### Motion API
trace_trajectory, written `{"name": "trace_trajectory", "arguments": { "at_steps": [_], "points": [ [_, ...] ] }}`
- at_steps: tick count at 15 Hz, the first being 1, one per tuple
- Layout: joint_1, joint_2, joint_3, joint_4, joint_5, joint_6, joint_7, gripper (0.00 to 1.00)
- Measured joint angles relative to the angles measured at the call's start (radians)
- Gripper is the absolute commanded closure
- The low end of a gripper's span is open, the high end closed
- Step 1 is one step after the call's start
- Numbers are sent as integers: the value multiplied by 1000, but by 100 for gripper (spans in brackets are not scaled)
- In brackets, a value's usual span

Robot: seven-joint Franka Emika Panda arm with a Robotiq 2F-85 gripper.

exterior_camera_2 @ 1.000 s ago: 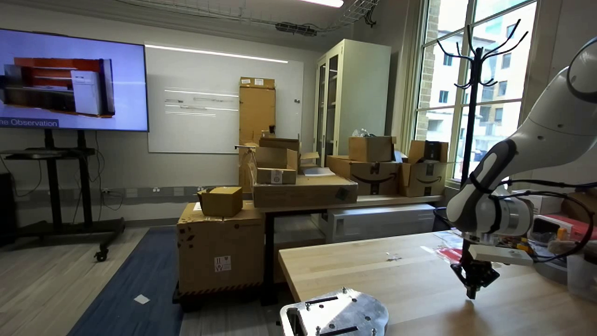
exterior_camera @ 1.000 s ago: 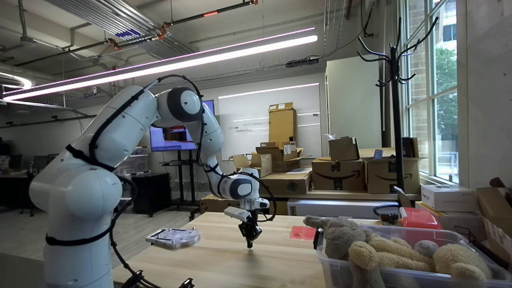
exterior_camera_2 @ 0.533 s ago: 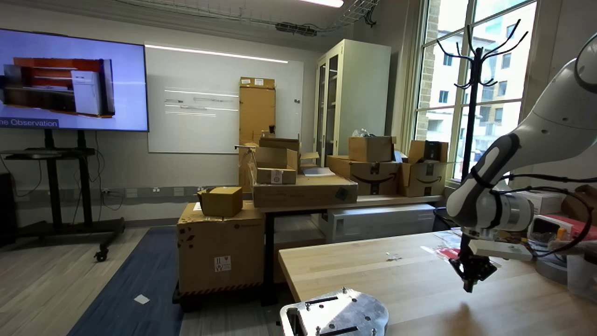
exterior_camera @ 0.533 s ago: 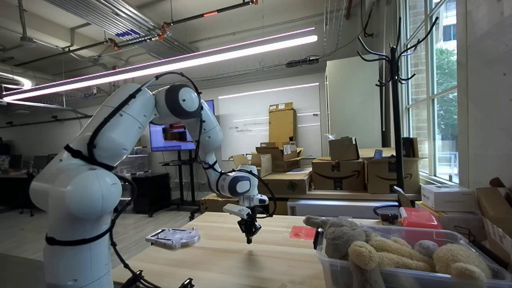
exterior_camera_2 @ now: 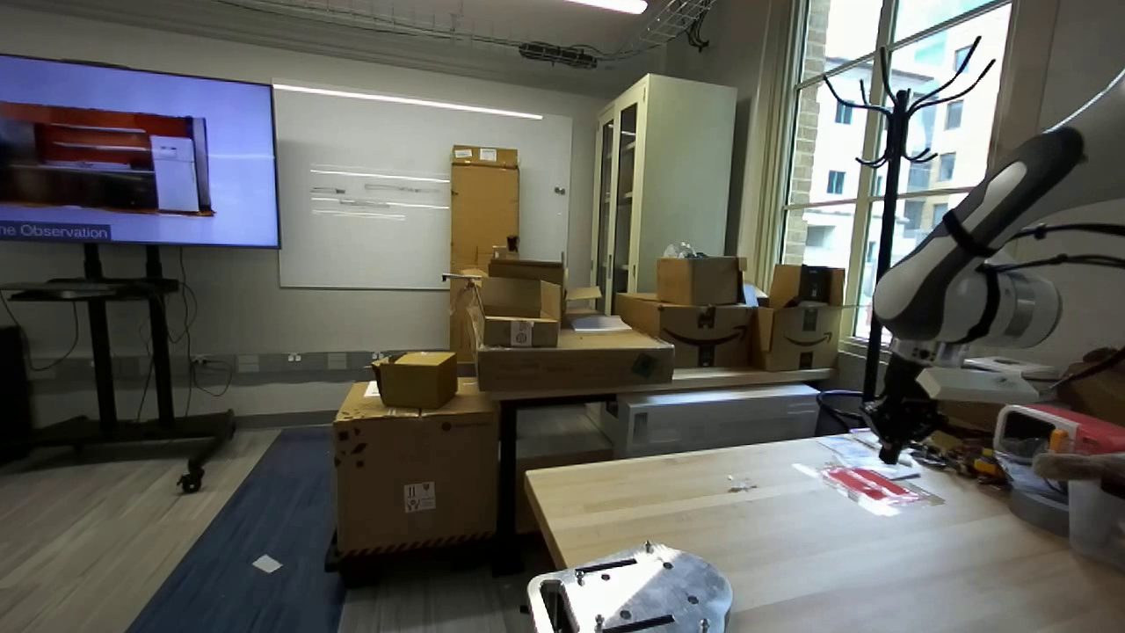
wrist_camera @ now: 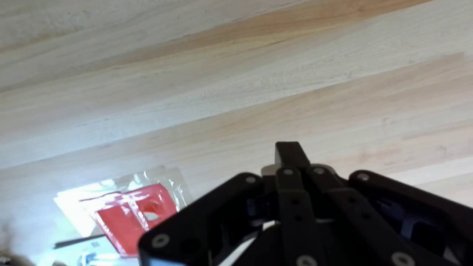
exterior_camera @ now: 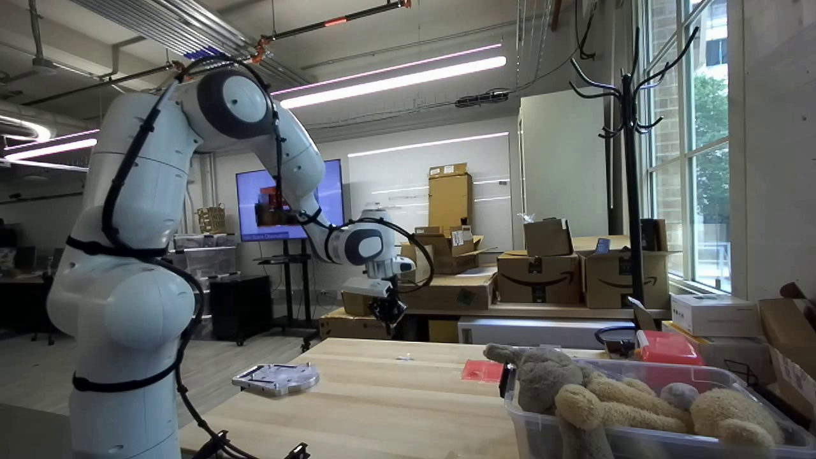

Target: Pick up an object, and then place it on the table

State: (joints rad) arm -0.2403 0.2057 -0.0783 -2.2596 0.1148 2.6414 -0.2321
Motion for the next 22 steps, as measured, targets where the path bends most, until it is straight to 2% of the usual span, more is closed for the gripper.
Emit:
{"name": "trace_trajectory", "arguments": {
  "at_steps": [7,11,17,22],
  "points": [
    [70,-391,-2,-128,-128,-150,-34,100],
    [159,-517,23,-174,-211,-250,-43,100],
    [282,-476,64,-235,-235,-283,-87,100],
    [300,-348,59,-238,-214,-234,-172,100]
  ]
}}
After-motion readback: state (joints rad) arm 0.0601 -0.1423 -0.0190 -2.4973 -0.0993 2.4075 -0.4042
